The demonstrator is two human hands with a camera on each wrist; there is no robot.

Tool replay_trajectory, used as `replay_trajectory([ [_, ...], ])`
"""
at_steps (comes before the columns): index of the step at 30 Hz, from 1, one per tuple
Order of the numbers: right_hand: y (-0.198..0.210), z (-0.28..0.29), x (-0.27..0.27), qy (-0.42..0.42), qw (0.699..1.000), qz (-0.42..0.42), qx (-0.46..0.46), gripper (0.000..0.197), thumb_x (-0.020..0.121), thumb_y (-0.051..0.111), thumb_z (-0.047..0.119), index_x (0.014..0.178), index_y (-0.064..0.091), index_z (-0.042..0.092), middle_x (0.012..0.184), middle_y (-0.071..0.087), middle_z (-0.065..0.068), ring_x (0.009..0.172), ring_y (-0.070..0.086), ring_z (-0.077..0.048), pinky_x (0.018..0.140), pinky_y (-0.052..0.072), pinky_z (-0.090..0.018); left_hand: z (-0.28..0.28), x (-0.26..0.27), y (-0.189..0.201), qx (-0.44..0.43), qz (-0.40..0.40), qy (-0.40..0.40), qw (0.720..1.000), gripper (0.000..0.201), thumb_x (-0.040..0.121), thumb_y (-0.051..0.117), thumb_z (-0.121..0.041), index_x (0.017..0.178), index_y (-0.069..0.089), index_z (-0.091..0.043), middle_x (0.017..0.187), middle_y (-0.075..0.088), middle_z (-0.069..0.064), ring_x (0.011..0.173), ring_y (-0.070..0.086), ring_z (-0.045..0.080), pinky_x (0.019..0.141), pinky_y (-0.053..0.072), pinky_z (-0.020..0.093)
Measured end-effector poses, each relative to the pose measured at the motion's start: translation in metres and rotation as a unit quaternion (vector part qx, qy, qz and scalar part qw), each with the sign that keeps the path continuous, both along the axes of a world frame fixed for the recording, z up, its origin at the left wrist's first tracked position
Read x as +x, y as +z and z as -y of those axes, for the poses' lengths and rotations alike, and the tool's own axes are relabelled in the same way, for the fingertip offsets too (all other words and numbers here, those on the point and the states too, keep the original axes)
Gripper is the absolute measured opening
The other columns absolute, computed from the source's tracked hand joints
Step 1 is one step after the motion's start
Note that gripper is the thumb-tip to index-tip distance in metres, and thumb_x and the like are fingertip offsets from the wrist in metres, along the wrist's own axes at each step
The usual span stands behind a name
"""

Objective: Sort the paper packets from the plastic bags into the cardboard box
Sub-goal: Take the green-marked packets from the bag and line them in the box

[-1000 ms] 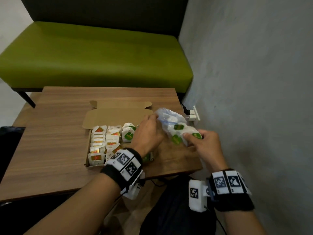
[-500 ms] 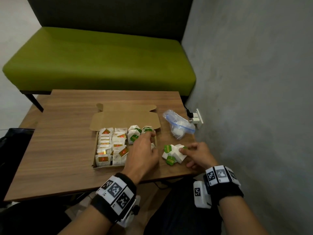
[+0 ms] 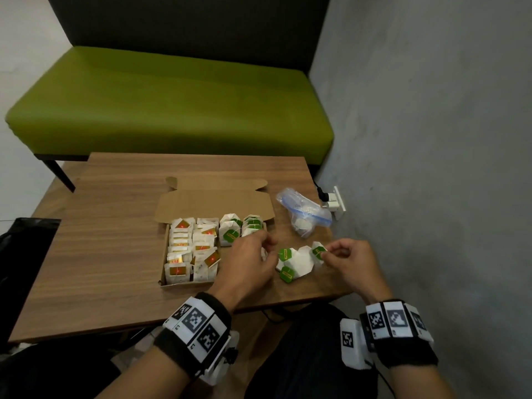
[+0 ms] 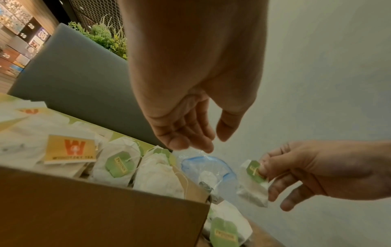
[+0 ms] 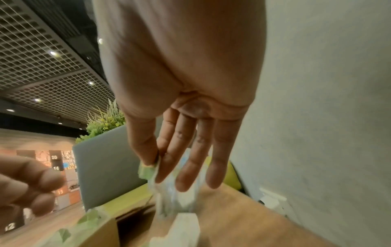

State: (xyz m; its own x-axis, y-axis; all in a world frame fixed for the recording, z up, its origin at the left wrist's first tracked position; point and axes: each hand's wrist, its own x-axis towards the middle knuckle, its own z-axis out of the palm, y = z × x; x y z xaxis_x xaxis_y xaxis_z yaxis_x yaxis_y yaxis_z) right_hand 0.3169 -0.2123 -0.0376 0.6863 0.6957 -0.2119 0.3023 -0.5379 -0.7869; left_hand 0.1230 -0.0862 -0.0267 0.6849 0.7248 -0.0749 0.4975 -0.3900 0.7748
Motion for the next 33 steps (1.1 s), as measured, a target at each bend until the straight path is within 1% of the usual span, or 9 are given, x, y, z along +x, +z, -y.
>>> replay_trajectory([
  [5,0.04,-0.004,-0.015,0.122,0.984,-0.109,0.075,0.007,0.081,0.075,-0.001,0.085,0.071,0.003,0.079,0.076,-0.011,0.067,0.071,-0.019,0.067,0.059,-0.028,0.008,0.002,0.005,-0.084,0.07,-0.081,0.991,0.052,0.089,0.067,-0.041,0.136,0.047,-0.029,0.129,0.054,-0.015,0.11,0.054,0.004,0.093,0.048,0.025],
  [10,0.047,-0.022,-0.028,0.19,0.967,-0.152,0.08,0.014,0.08,0.075,-0.001,0.093,0.07,-0.002,0.083,0.075,-0.016,0.072,0.071,-0.026,0.066,0.059,-0.03,0.008,-0.012,-0.005,-0.136,0.137,-0.052,0.98,0.008,0.091,0.069,-0.029,0.097,0.07,-0.025,0.088,0.072,-0.006,0.078,0.064,0.006,0.068,0.05,0.021],
  [14,0.045,-0.043,-0.047,0.216,0.968,-0.104,0.069,0.017,0.078,0.079,0.001,0.089,0.074,0.011,0.08,0.075,-0.003,0.075,0.07,-0.009,0.07,0.055,-0.021,0.01,-0.033,-0.008,-0.143,0.161,-0.001,0.977,0.012,0.092,0.068,-0.02,0.08,0.069,-0.017,0.071,0.067,-0.005,0.064,0.059,0.003,0.059,0.047,0.019],
  [17,0.05,-0.063,-0.06,0.255,0.965,-0.056,0.037,0.012,0.081,0.079,0.008,0.086,0.075,0.019,0.085,0.075,-0.002,0.079,0.071,-0.009,0.075,0.059,-0.027,0.006,-0.046,-0.011,-0.135,0.147,0.035,0.979,0.007,0.091,0.069,-0.025,0.087,0.071,-0.021,0.08,0.072,-0.006,0.073,0.066,0.008,0.065,0.054,0.026],
  [20,0.052,-0.083,-0.07,0.264,0.964,0.016,0.019,0.008,0.084,0.078,0.017,0.087,0.075,0.024,0.084,0.074,0.003,0.08,0.069,-0.008,0.078,0.059,-0.031,0.001,-0.059,-0.014,-0.094,0.076,0.099,0.988,0.016,0.09,0.069,-0.034,0.105,0.062,-0.03,0.096,0.067,-0.015,0.081,0.062,-0.002,0.066,0.048,0.011],
  [22,0.049,-0.098,-0.075,0.254,0.964,0.073,0.016,0.006,0.085,0.077,0.023,0.088,0.075,0.027,0.083,0.072,0.009,0.081,0.067,-0.007,0.079,0.058,-0.034,-0.001,-0.07,-0.014,-0.073,0.023,0.131,0.988,0.027,0.091,0.067,-0.032,0.116,0.057,-0.03,0.1,0.063,-0.015,0.085,0.059,-0.001,0.067,0.047,0.012],
  [27,0.033,-0.124,-0.089,0.253,0.96,0.117,-0.003,0.004,0.083,0.078,0.028,0.087,0.076,0.03,0.081,0.072,0.011,0.078,0.066,-0.009,0.078,0.058,-0.041,0.003,-0.094,-0.015,-0.121,-0.016,0.046,0.992,0.006,0.094,0.063,-0.028,0.098,0.063,-0.033,0.088,0.066,-0.01,0.082,0.062,-0.001,0.074,0.053,0.017],
  [30,0.026,-0.133,-0.099,0.284,0.952,0.102,-0.056,0.01,0.084,0.078,0.028,0.082,0.073,0.036,0.078,0.069,0.017,0.071,0.061,0.001,0.07,0.053,-0.025,0.002,-0.099,-0.019,-0.137,-0.028,-0.005,0.99,0.005,0.093,0.063,-0.029,0.096,0.066,-0.032,0.089,0.067,-0.011,0.083,0.062,-0.001,0.074,0.052,0.015],
  [33,0.02,-0.139,-0.108,0.286,0.943,0.143,-0.095,0.008,0.087,0.075,0.028,0.094,0.077,0.03,0.079,0.064,0.02,0.067,0.056,0.009,0.055,0.036,-0.007,0.002,-0.098,-0.02,-0.141,-0.035,-0.017,0.989,0.007,0.092,0.064,-0.028,0.097,0.069,-0.027,0.087,0.068,-0.01,0.082,0.062,0.001,0.075,0.054,0.018],
])
